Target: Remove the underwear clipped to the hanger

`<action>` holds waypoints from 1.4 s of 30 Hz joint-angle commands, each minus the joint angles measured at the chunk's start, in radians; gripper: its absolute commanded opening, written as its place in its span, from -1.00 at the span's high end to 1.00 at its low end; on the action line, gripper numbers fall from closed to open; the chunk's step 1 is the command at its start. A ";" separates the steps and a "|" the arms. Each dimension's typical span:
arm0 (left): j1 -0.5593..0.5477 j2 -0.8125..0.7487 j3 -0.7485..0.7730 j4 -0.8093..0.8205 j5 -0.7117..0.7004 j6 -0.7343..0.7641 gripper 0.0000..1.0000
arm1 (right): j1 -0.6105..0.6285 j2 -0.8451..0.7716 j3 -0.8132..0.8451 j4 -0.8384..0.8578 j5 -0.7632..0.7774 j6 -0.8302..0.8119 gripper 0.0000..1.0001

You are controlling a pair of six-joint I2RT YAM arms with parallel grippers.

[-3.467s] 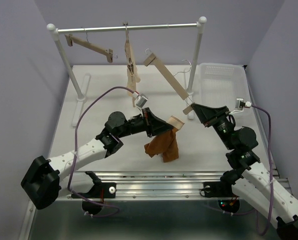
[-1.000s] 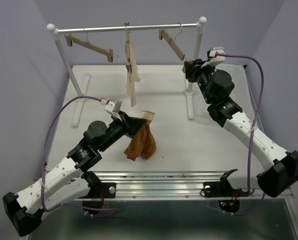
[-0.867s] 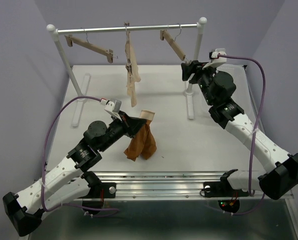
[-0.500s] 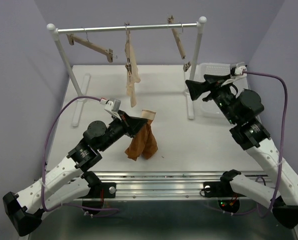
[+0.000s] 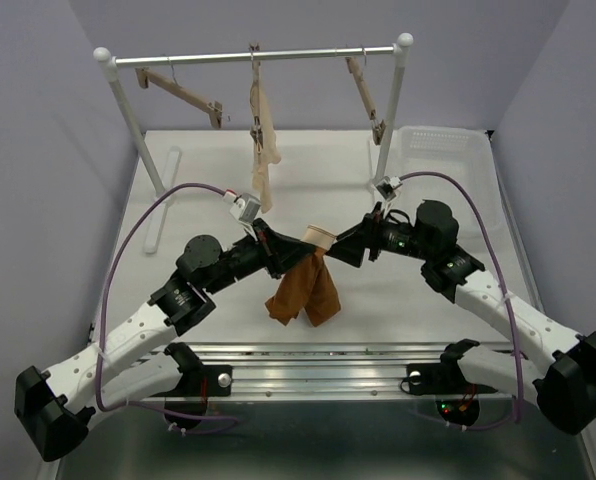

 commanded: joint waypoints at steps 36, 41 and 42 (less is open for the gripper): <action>-0.001 -0.097 0.096 -0.188 -0.368 0.038 -0.98 | 0.095 -0.094 0.379 -0.506 1.093 -0.216 0.99; -0.001 -0.127 0.096 -0.264 -0.465 0.044 -0.98 | 0.095 -0.043 0.589 -0.517 1.635 -0.375 0.99; -0.001 -0.131 0.099 -0.272 -0.473 0.047 -0.98 | 0.086 -0.031 0.614 -0.513 1.660 -0.424 0.99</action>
